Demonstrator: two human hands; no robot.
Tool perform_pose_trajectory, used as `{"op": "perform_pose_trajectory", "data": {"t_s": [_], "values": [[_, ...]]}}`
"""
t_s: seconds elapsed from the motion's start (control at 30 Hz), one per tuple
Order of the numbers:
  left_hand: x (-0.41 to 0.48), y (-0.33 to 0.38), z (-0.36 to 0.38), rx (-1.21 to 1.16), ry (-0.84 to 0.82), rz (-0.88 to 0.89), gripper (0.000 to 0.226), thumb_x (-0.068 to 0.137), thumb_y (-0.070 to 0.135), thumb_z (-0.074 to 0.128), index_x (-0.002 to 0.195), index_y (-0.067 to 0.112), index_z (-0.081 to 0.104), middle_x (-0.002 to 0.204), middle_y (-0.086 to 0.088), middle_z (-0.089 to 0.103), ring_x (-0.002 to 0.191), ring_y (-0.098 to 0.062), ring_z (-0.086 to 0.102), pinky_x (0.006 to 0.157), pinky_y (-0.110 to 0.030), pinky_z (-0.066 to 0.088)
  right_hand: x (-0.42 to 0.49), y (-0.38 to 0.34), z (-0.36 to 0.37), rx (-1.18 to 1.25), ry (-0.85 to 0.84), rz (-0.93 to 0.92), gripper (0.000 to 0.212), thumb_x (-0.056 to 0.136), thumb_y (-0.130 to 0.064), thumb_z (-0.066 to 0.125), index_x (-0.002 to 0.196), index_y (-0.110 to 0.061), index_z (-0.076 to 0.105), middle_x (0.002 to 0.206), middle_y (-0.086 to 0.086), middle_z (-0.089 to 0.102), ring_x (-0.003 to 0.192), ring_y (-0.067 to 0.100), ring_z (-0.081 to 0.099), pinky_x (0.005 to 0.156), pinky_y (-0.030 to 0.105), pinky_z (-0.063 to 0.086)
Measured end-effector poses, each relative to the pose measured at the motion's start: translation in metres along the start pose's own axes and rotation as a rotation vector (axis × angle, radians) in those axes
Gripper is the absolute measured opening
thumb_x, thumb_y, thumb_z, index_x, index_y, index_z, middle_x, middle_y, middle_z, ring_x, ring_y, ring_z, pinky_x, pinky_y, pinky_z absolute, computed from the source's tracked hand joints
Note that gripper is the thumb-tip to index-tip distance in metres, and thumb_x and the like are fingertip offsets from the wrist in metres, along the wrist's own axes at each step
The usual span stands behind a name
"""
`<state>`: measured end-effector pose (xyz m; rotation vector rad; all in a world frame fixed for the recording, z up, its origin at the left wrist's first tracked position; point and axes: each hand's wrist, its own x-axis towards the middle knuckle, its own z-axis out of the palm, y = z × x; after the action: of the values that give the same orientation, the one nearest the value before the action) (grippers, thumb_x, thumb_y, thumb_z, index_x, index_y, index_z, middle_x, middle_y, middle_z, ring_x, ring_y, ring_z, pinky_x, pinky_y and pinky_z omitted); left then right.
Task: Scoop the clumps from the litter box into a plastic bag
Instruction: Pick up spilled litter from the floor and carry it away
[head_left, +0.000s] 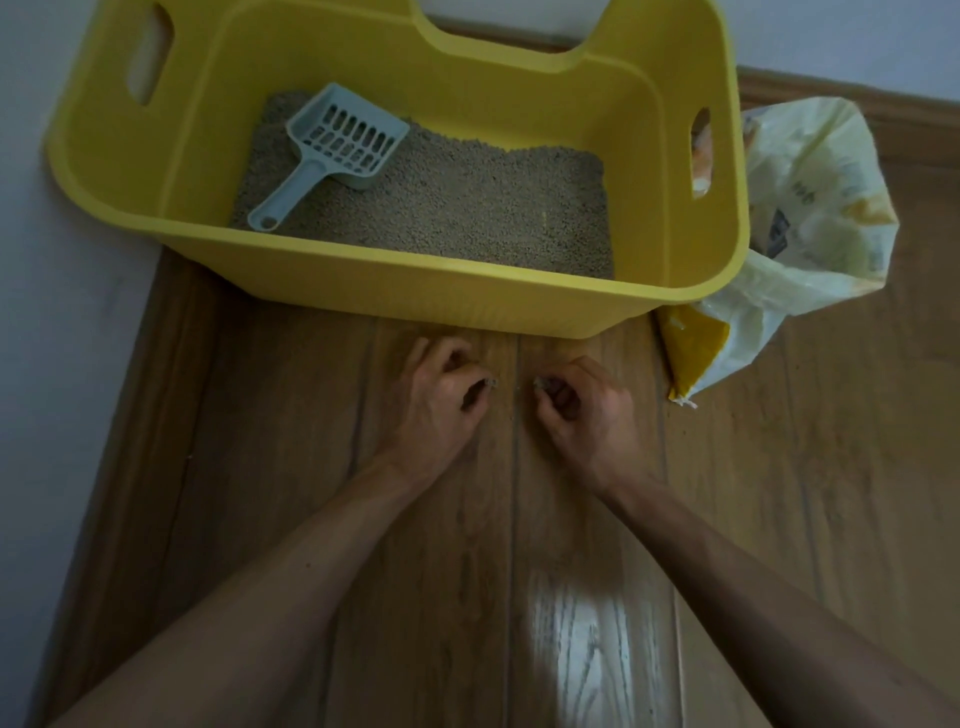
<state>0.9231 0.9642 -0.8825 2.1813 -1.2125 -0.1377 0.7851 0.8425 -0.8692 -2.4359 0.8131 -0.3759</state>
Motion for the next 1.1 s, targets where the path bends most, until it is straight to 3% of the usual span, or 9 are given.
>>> {"op": "perform_pose_trajectory", "data": {"t_s": [0.13, 0.23, 0.4, 0.6, 0.77, 1.1], "values": [[0.007, 0.004, 0.003, -0.034, -0.032, 0.085, 0.010, 0.070, 0.002, 0.075, 0.079, 0.003, 0.075, 0.085, -0.014, 0.066, 0.079, -0.023, 0.056, 0.077, -0.032, 0.041, -0.003, 0.001, 0.000, 0.016, 0.004, -0.015, 0.014, 0.081, -0.011, 0.070, 0.095, -0.007, 0.070, 0.087, 0.007, 0.062, 0.072, 0.014, 0.054, 0.062, 0.025, 0.046], [0.007, 0.005, 0.000, -0.046, -0.101, 0.110, 0.010, 0.070, -0.005, 0.075, 0.079, -0.001, 0.073, 0.076, -0.014, 0.064, 0.070, -0.028, 0.059, 0.071, -0.032, 0.041, -0.004, 0.001, -0.001, 0.037, 0.022, -0.022, 0.013, 0.080, -0.008, 0.071, 0.093, -0.006, 0.070, 0.085, 0.008, 0.062, 0.069, 0.016, 0.056, 0.060, 0.029, 0.049], [0.006, 0.005, -0.019, -0.144, -0.112, 0.051, 0.014, 0.076, -0.002, 0.074, 0.090, 0.001, 0.074, 0.085, -0.011, 0.068, 0.074, -0.020, 0.065, 0.068, -0.031, 0.056, -0.002, -0.002, -0.005, 0.041, 0.016, -0.010, 0.013, 0.081, -0.009, 0.070, 0.094, -0.007, 0.070, 0.086, 0.007, 0.062, 0.070, 0.015, 0.055, 0.062, 0.028, 0.048], [0.004, -0.013, -0.049, -0.193, -0.056, -0.063, 0.018, 0.079, 0.005, 0.075, 0.097, 0.008, 0.074, 0.091, -0.003, 0.068, 0.075, -0.011, 0.064, 0.073, -0.023, 0.054, 0.000, 0.001, -0.009, 0.058, 0.085, 0.002, 0.011, 0.079, -0.005, 0.072, 0.091, -0.006, 0.070, 0.084, 0.005, 0.064, 0.067, 0.011, 0.054, 0.062, 0.015, 0.042], [-0.006, -0.023, -0.062, -0.180, -0.101, -0.096, 0.018, 0.079, 0.005, 0.074, 0.097, 0.008, 0.074, 0.090, -0.004, 0.068, 0.075, -0.011, 0.062, 0.072, -0.022, 0.054, -0.001, 0.005, -0.009, 0.047, 0.060, 0.042, 0.012, 0.082, -0.008, 0.071, 0.094, -0.008, 0.071, 0.086, 0.004, 0.064, 0.068, 0.010, 0.054, 0.061, 0.015, 0.041], [-0.002, -0.011, -0.043, -0.124, -0.253, 0.102, 0.018, 0.076, -0.001, 0.075, 0.093, 0.001, 0.074, 0.095, -0.011, 0.069, 0.082, -0.020, 0.066, 0.075, -0.031, 0.057, -0.005, 0.004, -0.010, 0.028, 0.019, 0.006, 0.014, 0.083, -0.009, 0.070, 0.097, -0.006, 0.070, 0.087, 0.004, 0.062, 0.070, 0.012, 0.054, 0.063, 0.021, 0.046]]}}
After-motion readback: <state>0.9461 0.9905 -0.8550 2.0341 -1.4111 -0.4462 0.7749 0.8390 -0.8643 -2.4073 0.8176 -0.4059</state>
